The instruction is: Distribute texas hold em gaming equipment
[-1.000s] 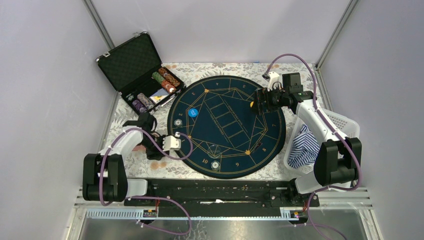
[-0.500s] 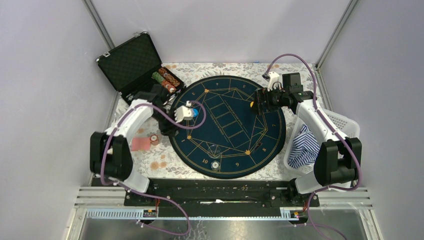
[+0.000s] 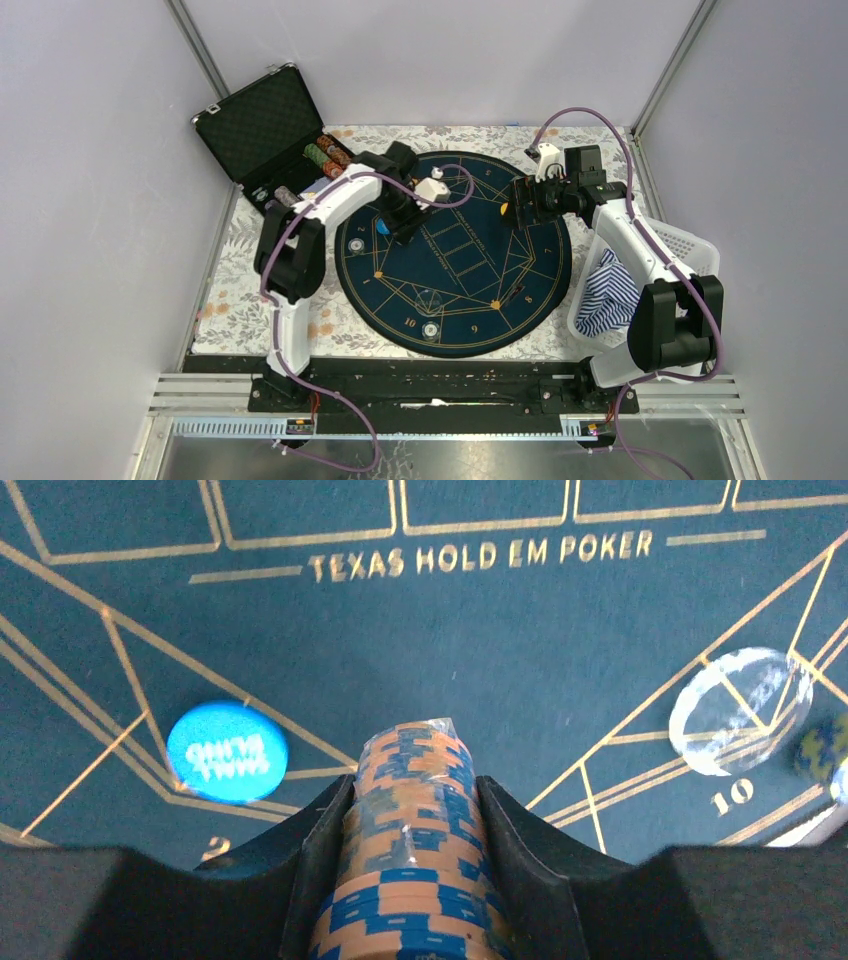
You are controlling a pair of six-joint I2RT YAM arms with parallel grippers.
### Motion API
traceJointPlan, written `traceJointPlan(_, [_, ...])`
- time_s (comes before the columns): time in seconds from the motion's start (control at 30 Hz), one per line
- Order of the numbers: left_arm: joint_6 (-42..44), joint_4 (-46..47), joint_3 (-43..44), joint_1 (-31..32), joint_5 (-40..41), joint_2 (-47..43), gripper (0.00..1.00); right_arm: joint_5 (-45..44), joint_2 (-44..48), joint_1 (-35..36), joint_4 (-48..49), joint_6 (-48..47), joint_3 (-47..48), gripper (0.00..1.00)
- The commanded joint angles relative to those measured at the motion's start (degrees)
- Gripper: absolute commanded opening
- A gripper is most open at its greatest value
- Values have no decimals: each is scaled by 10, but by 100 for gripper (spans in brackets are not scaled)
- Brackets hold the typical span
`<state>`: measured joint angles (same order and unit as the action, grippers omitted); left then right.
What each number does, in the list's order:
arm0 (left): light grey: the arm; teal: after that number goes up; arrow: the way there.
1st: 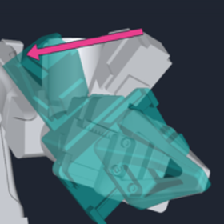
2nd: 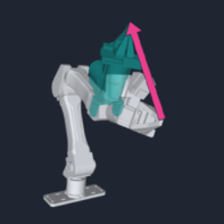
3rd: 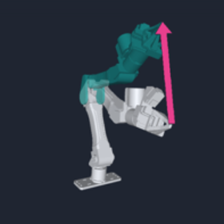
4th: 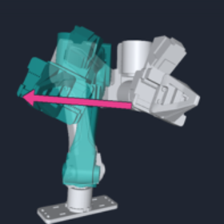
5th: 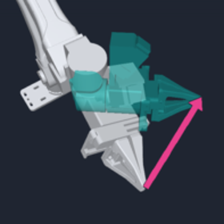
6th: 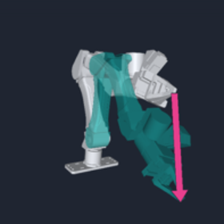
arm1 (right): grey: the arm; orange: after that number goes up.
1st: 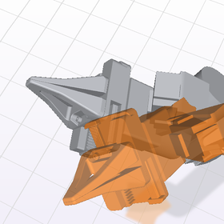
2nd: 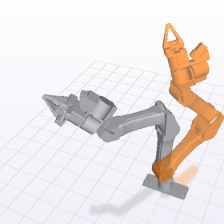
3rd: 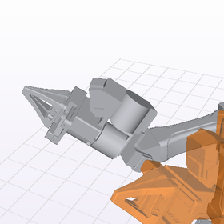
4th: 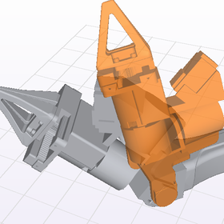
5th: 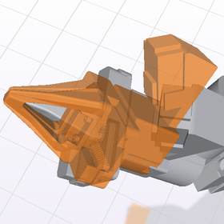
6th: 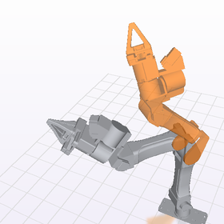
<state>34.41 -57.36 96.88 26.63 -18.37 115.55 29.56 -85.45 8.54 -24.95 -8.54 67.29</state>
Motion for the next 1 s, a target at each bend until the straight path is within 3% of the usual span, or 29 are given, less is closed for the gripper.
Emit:
traceJointPlan(0.0, [-69,30,44,42,39,22,4,-2,20,-5,4,1,3,100])
traceJointPlan(0.67, [-96,143,-22,84,87,48,18,4,25,-10,5,6,5,100])
traceJointPlan(0.97, [-88,147,-40,85,74,28,57,7,27,-10,8,4,1,100])
